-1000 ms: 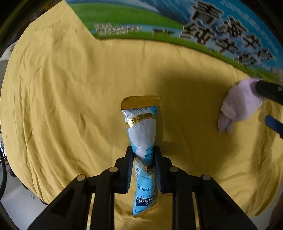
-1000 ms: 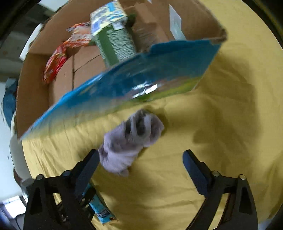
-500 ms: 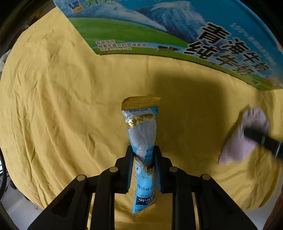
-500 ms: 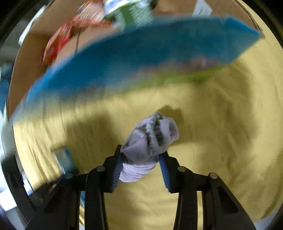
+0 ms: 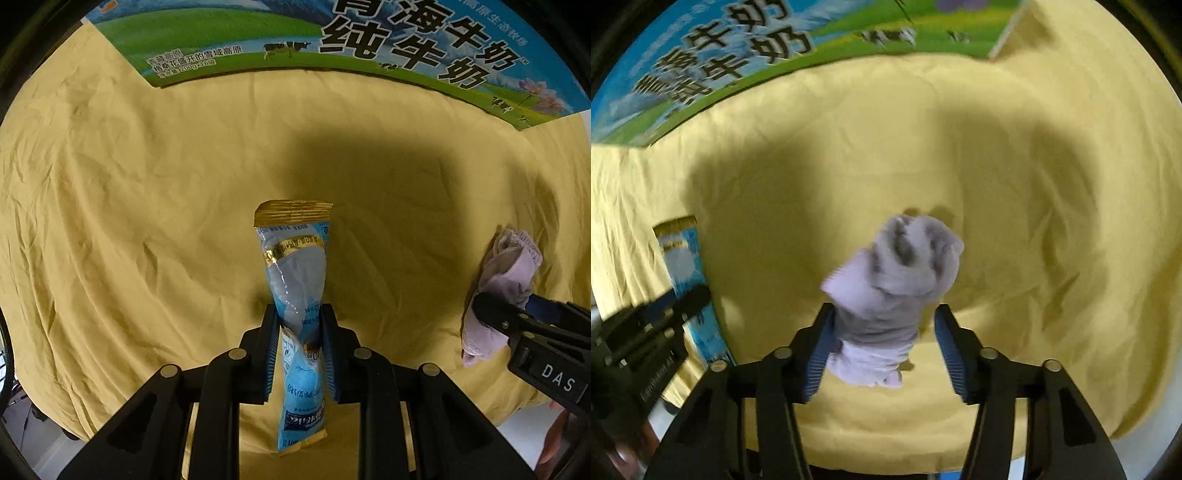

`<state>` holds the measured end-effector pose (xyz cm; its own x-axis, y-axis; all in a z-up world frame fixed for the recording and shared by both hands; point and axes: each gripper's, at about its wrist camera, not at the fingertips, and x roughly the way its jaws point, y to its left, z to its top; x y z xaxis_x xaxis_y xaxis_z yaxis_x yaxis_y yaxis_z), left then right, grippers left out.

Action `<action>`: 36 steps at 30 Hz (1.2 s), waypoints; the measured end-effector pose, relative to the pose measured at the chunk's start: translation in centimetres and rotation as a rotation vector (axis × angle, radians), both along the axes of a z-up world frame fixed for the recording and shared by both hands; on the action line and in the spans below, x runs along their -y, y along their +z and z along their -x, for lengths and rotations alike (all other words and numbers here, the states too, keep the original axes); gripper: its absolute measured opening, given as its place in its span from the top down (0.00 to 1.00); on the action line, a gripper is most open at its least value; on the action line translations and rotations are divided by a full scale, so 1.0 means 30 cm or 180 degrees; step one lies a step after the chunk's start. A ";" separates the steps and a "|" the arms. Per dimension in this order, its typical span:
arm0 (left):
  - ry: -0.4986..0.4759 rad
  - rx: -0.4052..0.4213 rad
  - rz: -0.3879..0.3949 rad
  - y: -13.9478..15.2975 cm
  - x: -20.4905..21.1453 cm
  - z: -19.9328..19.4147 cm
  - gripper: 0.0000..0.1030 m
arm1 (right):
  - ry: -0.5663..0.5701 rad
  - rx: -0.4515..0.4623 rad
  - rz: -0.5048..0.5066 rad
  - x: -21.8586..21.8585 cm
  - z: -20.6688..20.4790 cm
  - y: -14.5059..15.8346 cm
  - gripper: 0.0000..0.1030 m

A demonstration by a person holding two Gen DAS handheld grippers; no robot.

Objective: Organize soft objects
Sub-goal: 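Grasp the blue tube snack with the left tool while the right tool grasps the lavender sock, then drop the tube snack and sock into the box, opening both tools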

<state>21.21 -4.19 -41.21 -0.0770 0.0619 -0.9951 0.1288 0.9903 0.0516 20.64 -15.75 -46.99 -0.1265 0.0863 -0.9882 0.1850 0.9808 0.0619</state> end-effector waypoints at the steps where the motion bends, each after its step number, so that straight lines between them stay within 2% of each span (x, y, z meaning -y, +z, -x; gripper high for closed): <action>1: -0.0003 -0.0005 -0.0009 0.007 0.001 -0.012 0.81 | -0.0045 0.0008 -0.0028 0.004 -0.003 -0.006 0.43; 4: -0.0012 0.0020 -0.0034 -0.006 0.016 -0.025 0.81 | -0.0103 -0.0010 -0.0075 0.009 0.003 -0.034 0.42; 9: -0.0003 0.0089 -0.0030 -0.012 0.048 -0.032 0.81 | -0.0053 0.0008 0.0042 -0.031 -0.002 -0.033 0.42; 11: 0.0013 0.0111 -0.0042 -0.017 0.057 0.008 0.81 | -0.0028 0.0007 0.0097 -0.069 0.020 -0.048 0.43; 15: 0.0096 0.0136 -0.0035 0.006 0.050 0.016 0.82 | 0.0104 0.0022 0.0231 -0.078 0.077 -0.048 0.61; 21: 0.0123 0.0183 0.0017 0.060 0.044 0.026 0.83 | 0.0231 0.0031 0.0195 -0.121 0.089 -0.019 0.64; 25: 0.0139 0.0244 0.0150 0.139 0.061 0.039 0.83 | 0.0259 0.0122 0.0066 -0.093 0.094 0.052 0.64; 31: 0.0114 0.0454 0.0442 0.336 0.104 0.052 0.84 | 0.0314 0.0368 -0.0126 -0.068 0.073 0.241 0.64; 32: 0.0193 0.0246 0.0740 0.374 0.107 0.047 0.84 | 0.0331 0.0425 -0.0157 -0.068 0.073 0.279 0.64; 36: 0.0195 0.0500 0.0894 0.546 0.103 0.015 0.84 | 0.0378 0.0631 -0.0237 -0.045 0.047 0.420 0.64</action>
